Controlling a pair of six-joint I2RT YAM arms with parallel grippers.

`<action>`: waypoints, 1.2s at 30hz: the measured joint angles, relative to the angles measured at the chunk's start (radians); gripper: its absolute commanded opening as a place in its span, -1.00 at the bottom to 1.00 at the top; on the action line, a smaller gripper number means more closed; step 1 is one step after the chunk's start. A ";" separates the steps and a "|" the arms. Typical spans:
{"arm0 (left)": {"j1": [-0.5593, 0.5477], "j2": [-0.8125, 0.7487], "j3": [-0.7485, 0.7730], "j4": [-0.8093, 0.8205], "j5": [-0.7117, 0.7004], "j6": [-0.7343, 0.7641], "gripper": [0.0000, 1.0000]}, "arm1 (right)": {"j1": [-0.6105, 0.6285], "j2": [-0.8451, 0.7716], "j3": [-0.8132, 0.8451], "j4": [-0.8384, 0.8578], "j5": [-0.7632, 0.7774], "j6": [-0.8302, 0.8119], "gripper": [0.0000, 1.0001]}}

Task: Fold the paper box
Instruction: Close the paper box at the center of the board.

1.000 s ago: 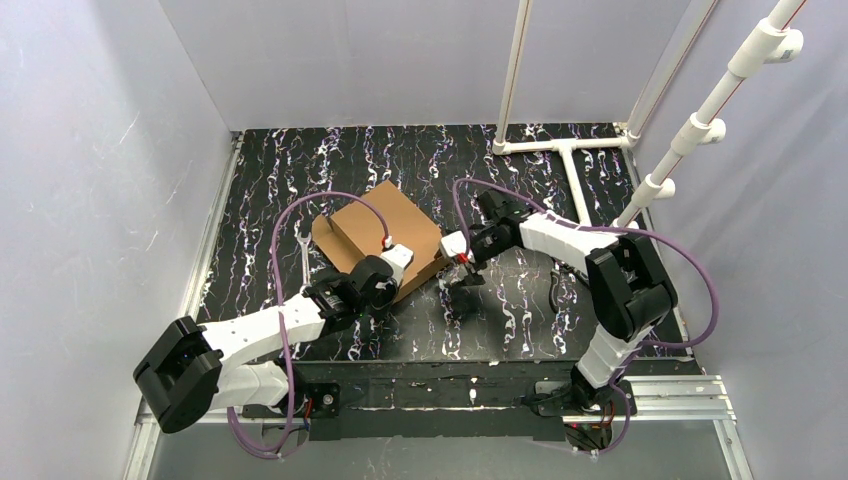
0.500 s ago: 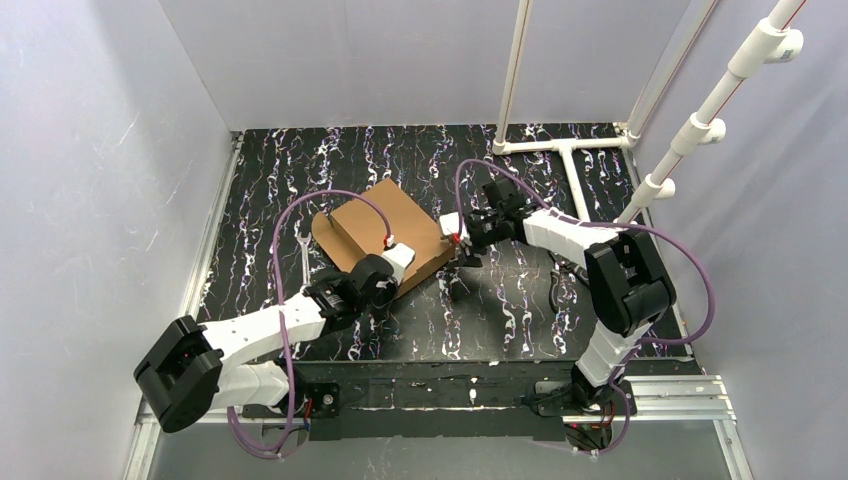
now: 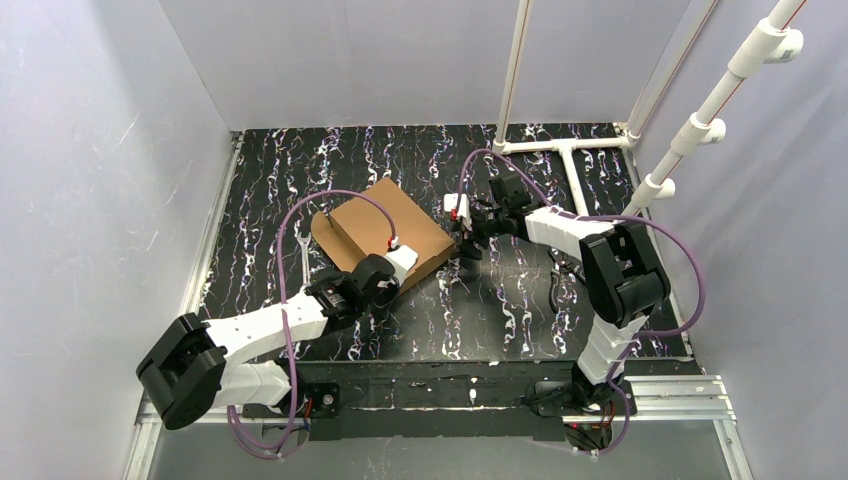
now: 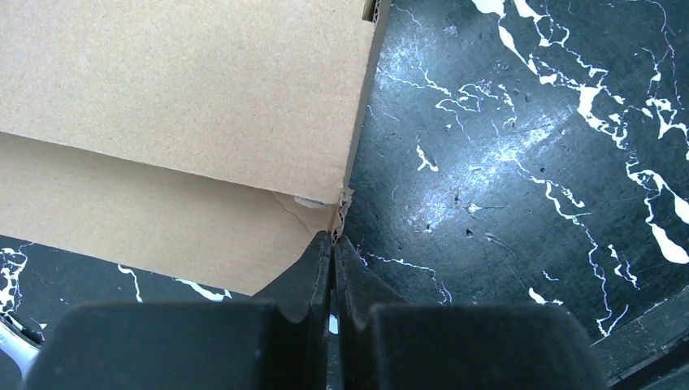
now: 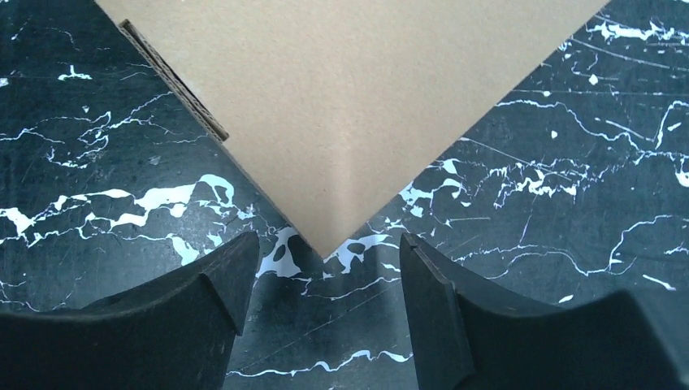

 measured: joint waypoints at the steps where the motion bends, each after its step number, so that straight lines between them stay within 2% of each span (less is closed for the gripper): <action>1: 0.000 0.000 0.000 0.000 -0.002 0.003 -1.00 | -0.003 0.004 0.000 0.006 0.002 0.016 0.41; 9: -0.003 0.003 0.006 -0.003 -0.037 0.002 -1.00 | -0.021 0.034 0.000 0.031 -0.001 0.100 0.29; 12: -0.003 0.009 0.016 -0.005 -0.053 -0.013 -1.00 | -0.027 0.037 0.000 0.031 -0.011 0.116 0.35; 16: -0.003 0.010 0.016 -0.008 -0.065 -0.033 -1.00 | -0.060 0.043 0.008 0.021 -0.104 0.181 0.44; 21: -0.003 0.009 0.016 -0.008 -0.068 -0.044 -1.00 | -0.103 0.069 0.062 0.030 -0.160 0.378 0.47; 30: -0.003 0.010 0.016 -0.007 -0.068 -0.047 -1.00 | -0.079 0.146 0.107 0.199 -0.142 0.866 0.38; 34: -0.003 0.010 0.016 -0.010 -0.072 -0.047 -1.00 | -0.058 0.227 0.134 0.200 -0.121 0.968 0.33; 36: -0.003 0.010 0.014 -0.013 -0.076 -0.047 -1.00 | -0.056 0.231 0.142 0.191 -0.122 0.990 0.23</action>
